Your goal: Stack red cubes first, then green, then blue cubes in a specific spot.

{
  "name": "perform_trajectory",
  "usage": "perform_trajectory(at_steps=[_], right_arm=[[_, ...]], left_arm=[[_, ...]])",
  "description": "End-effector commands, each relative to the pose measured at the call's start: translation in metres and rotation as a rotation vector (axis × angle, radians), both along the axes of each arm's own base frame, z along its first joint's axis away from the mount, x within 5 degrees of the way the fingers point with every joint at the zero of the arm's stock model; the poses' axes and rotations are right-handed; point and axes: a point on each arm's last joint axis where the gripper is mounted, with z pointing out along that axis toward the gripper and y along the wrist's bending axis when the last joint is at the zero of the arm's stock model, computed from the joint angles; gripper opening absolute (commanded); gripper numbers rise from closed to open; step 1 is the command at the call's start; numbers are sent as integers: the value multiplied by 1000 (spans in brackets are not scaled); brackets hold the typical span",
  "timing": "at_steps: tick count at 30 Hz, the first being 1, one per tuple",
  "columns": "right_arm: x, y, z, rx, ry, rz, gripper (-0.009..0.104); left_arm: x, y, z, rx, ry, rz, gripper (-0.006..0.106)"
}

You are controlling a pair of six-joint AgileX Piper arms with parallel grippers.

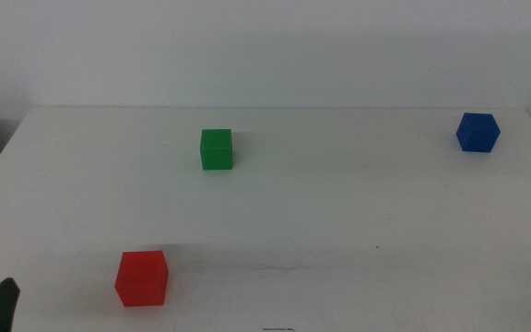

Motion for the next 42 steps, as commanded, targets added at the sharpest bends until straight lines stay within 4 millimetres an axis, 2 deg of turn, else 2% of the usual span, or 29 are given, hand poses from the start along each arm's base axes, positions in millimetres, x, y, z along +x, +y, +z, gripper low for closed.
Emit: perform_trajectory(at_steps=[1, 2, 3, 6, 9, 16, 21, 34, 42], right_arm=[[-1, 0, 16, -20, -115, 3, 94], [-1, 0, 16, -20, -115, 3, 94], [-1, 0, 16, -20, -115, 3, 94], [-1, 0, 16, -20, -115, 3, 94], [-1, 0, 16, -20, -115, 3, 94], [-1, 0, 16, -20, -115, 3, 94], [-1, 0, 16, -20, -115, 3, 94], [-1, 0, 16, -20, -115, 3, 94], [-1, 0, 16, -20, -115, 3, 94]], left_arm=[[1, -1, 27, -17, -92, -6, 91], [3, -1, 36, -16, -71, -5, 91], [8, -1, 57, -13, -18, -2, 91], [17, 0, 98, -8, 93, 7, 91], [26, 0, 131, 0, 261, 19, 91], [40, 0, 183, 8, 719, 44, 91], [58, -1, 192, 17, 826, 52, 91], [84, -7, 186, -38, 861, 24, 91], [115, -22, 174, -151, 1049, -48, 91]])
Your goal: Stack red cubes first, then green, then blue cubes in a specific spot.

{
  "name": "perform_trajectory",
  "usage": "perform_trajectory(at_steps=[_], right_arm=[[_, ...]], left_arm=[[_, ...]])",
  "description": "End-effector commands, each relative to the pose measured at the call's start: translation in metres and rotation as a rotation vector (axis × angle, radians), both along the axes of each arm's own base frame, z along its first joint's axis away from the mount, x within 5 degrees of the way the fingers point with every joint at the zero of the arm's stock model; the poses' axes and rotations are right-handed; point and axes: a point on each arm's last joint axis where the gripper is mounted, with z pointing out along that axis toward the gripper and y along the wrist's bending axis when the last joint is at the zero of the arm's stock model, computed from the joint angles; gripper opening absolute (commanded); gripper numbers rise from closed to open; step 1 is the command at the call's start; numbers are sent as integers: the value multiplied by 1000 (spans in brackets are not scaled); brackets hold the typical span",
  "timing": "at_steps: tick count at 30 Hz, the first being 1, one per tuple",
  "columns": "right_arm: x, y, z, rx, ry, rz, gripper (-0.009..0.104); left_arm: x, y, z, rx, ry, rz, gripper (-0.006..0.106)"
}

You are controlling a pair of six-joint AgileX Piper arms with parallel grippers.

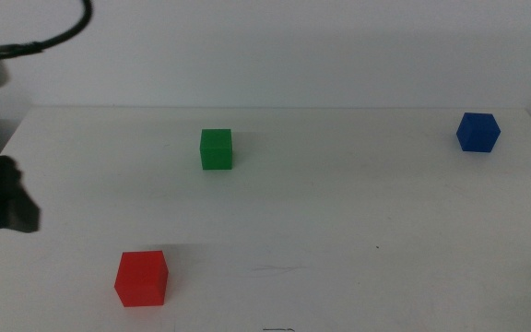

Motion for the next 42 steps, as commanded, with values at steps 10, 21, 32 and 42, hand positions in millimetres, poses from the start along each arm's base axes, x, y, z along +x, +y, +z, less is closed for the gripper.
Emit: perform_trajectory(at_steps=[10, 21, 32, 42], right_arm=[[-1, 0, 16, -20, -115, 3, 94], [-1, 0, 16, -20, -115, 3, 94], [-1, 0, 16, -20, -115, 3, 94], [-1, 0, 16, -20, -115, 3, 94]], left_arm=[[40, -50, -19, -26, 63, -9, 91], [74, -87, -40, 44, 122, -36, 91], [99, -98, -74, 76, 190, -36, 91], [115, -92, -101, 90, 290, -5, 91]])
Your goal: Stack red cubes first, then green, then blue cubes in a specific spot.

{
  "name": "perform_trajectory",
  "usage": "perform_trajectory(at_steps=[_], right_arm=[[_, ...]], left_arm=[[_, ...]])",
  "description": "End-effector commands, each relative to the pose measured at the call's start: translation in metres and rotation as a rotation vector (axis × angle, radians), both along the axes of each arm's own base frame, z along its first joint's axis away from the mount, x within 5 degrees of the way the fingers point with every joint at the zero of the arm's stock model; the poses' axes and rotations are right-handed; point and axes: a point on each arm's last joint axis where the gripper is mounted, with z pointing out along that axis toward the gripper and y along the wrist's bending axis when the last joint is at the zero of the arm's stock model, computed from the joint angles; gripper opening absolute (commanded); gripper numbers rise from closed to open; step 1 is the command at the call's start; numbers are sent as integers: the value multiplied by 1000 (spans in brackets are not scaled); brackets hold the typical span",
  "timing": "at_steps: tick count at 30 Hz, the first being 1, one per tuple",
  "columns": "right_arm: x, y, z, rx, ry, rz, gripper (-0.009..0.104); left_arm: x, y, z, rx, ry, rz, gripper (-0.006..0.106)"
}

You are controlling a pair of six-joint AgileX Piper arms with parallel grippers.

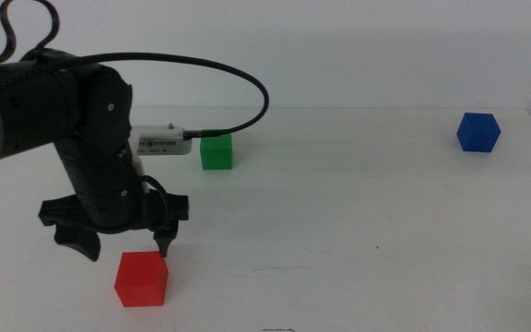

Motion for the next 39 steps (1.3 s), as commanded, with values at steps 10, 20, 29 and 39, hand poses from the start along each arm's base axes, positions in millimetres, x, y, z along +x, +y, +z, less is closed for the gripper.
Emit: perform_trajectory(at_steps=[10, 20, 29, 39], right_arm=[[-1, 0, 16, -20, -115, 3, 94], [-1, 0, 16, -20, -115, 3, 94], [-1, 0, 16, -20, -115, 3, 94], [-1, 0, 16, -20, -115, 3, 94]], left_arm=[[10, 1, -12, -42, 33, -37, 91], [20, -7, -43, -62, 96, -56, 91], [22, -8, -50, -59, 118, -71, 82], [19, -7, -42, -68, 113, -43, 29]])
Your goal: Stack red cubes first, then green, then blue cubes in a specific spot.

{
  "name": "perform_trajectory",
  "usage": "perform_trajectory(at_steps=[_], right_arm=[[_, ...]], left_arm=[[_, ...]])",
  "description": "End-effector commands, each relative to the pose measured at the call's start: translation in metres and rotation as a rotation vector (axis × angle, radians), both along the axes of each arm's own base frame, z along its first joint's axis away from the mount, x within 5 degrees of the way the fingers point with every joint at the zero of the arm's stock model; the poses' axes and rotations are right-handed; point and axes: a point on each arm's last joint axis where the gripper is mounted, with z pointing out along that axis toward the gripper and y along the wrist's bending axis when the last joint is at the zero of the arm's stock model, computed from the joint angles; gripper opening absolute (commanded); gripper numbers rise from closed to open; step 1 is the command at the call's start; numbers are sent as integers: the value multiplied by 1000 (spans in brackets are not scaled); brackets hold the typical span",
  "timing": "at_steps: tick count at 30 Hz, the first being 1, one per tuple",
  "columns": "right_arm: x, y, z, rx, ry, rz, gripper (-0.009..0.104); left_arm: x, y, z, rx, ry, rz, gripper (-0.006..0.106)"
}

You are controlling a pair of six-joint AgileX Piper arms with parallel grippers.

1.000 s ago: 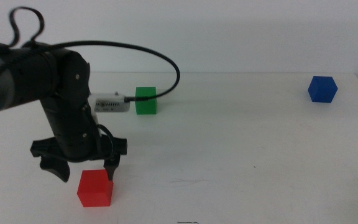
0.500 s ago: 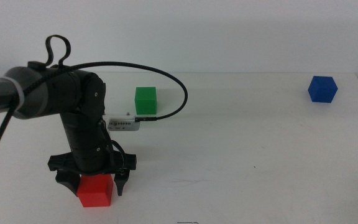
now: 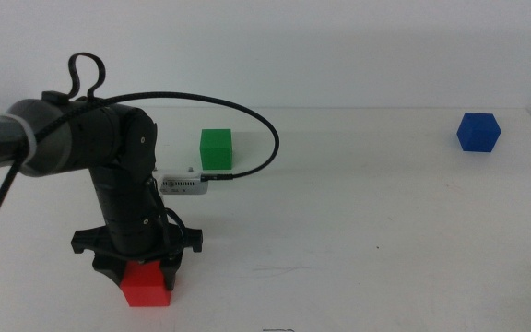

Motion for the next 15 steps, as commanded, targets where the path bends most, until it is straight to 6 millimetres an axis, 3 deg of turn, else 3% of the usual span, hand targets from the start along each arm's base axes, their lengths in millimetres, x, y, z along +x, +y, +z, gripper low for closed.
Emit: perform_trajectory(at_steps=[1, 5, 11, 15], right_arm=[[-1, 0, 16, -20, -115, 3, 94], [-1, 0, 16, -20, -115, 3, 94], [-1, 0, 16, -20, -115, 3, 94], [-1, 0, 16, -20, -115, 3, 94]], left_arm=[[-3, -1, 28, -37, -66, 46, 26], [-6, -18, 46, -51, -105, 89, 24], [-7, -74, 67, -57, -169, 37, 24], [2, -115, 69, -69, -167, 9, 24]])
